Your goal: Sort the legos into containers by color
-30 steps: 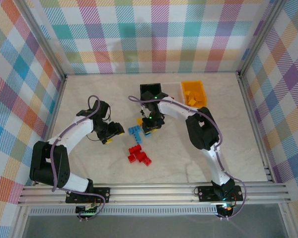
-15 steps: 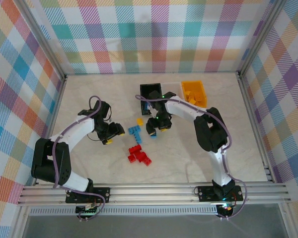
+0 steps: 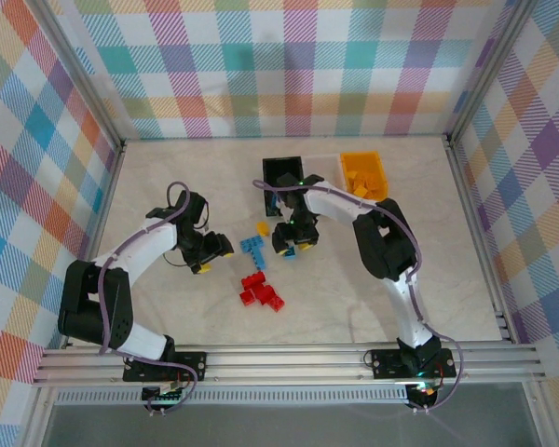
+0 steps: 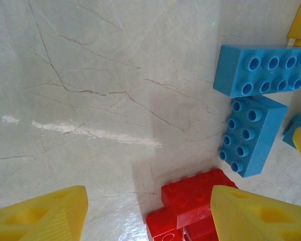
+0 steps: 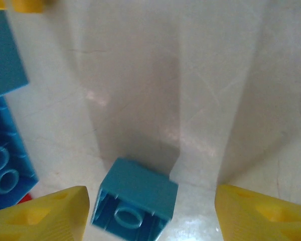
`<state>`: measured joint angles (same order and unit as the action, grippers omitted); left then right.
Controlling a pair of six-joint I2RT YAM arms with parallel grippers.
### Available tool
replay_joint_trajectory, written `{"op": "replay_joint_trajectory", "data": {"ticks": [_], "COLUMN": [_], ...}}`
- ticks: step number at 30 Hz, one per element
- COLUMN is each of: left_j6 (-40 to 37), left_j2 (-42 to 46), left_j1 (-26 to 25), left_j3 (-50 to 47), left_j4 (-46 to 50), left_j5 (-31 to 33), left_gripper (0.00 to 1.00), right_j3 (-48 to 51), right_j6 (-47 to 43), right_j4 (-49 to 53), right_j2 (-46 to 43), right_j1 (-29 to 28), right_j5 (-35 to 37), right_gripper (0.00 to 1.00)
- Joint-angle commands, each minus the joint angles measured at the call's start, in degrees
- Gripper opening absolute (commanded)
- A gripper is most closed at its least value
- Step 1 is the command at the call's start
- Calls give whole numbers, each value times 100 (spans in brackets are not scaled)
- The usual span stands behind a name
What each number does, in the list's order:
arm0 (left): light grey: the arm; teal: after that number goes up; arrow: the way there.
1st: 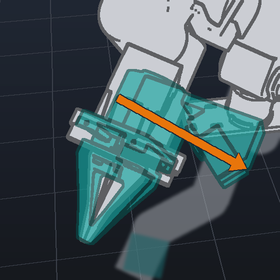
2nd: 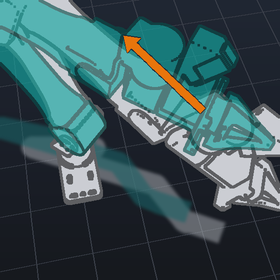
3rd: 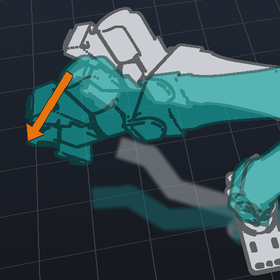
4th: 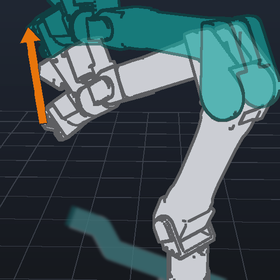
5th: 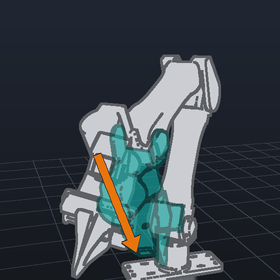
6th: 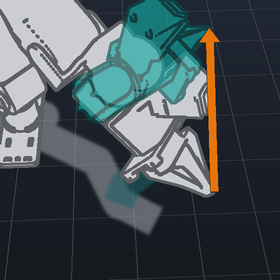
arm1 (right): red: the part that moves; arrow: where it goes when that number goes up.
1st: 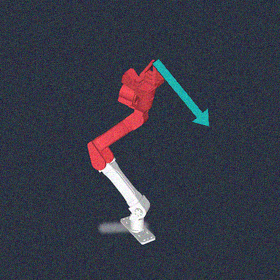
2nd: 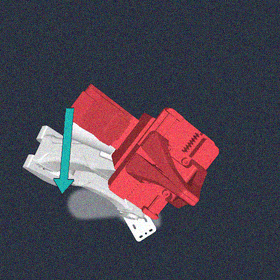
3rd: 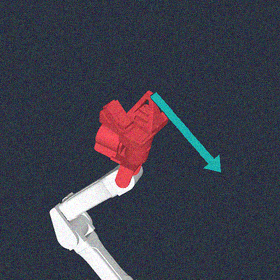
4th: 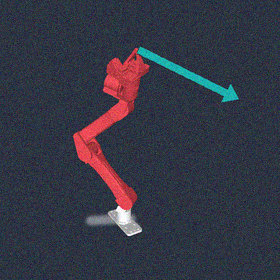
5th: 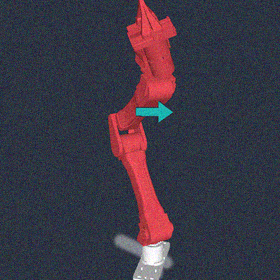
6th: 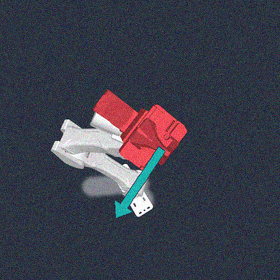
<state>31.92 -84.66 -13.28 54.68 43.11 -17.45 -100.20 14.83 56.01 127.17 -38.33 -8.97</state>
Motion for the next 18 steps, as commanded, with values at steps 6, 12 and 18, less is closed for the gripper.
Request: {"op": "replay_joint_trajectory", "data": {"ticks": [6, 12, 18], "left_j6": [-47, -71, -77], "left_j2": [131, 117, 142], "left_j1": [95, 97, 95], "left_j3": [-51, -59, -80], "left_j4": [66, 32, 13], "left_j5": [31, 40, 40], "left_gripper": [66, 66, 66], "right_j3": [95, 30, -512], "right_j6": [187, 178, 160], "right_j4": [-1, 89, 350], "right_j2": [149, -79, -276], "right_j1": [-52, -52, -26], "right_j5": [177, 331, 484], "right_gripper": [46, 38, 37]}}
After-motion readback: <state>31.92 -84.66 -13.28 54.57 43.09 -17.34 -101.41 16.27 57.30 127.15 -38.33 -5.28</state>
